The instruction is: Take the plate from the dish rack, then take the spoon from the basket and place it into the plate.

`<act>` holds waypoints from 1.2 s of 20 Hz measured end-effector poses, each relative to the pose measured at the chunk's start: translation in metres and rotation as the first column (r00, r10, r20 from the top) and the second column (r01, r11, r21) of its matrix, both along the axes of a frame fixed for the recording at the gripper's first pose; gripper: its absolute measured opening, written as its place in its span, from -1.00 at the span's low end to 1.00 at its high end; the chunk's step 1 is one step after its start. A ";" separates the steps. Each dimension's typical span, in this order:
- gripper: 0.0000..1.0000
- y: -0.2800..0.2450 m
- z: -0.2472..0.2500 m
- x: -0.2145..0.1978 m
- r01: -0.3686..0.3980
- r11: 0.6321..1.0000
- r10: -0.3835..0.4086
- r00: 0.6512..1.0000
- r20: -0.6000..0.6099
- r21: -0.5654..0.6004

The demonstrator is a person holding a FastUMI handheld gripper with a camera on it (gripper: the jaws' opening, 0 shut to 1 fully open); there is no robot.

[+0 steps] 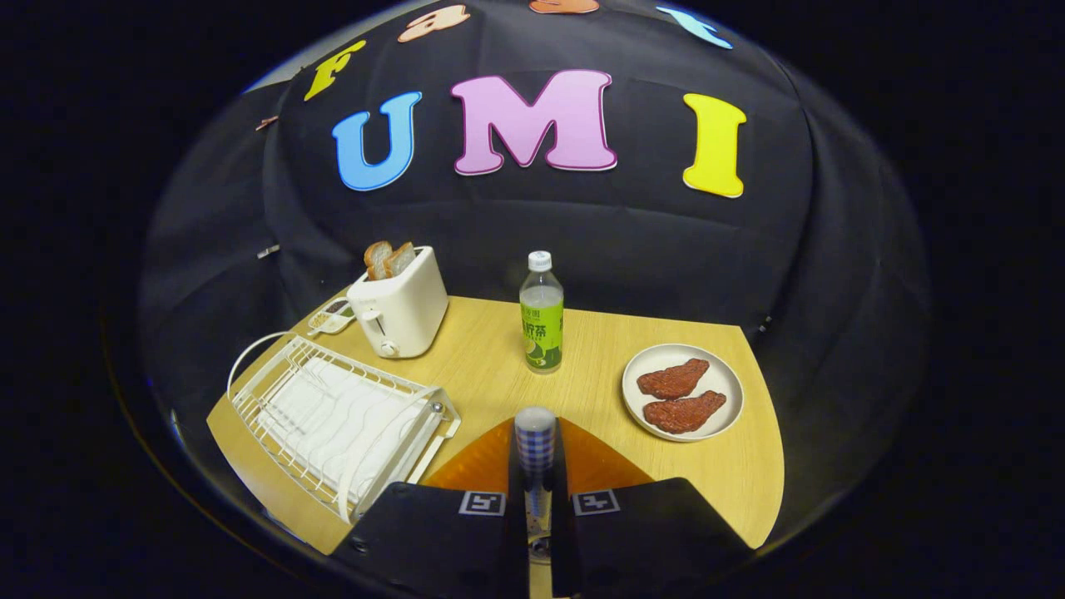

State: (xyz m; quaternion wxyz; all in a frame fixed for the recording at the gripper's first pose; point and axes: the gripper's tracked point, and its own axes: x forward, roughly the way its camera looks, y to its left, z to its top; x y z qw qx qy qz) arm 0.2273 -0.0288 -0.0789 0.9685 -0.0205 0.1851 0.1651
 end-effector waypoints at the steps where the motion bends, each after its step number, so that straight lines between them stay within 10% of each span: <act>1: -0.71 -0.006 0.009 -0.008 0.015 1.000 -0.015 1.000 0.009 -0.007; 8: -0.71 -0.021 0.023 -0.098 0.137 0.990 -0.136 0.990 -0.039 0.032; 24: -0.71 0.033 -0.160 -0.178 0.276 0.960 -0.230 0.880 -0.415 0.053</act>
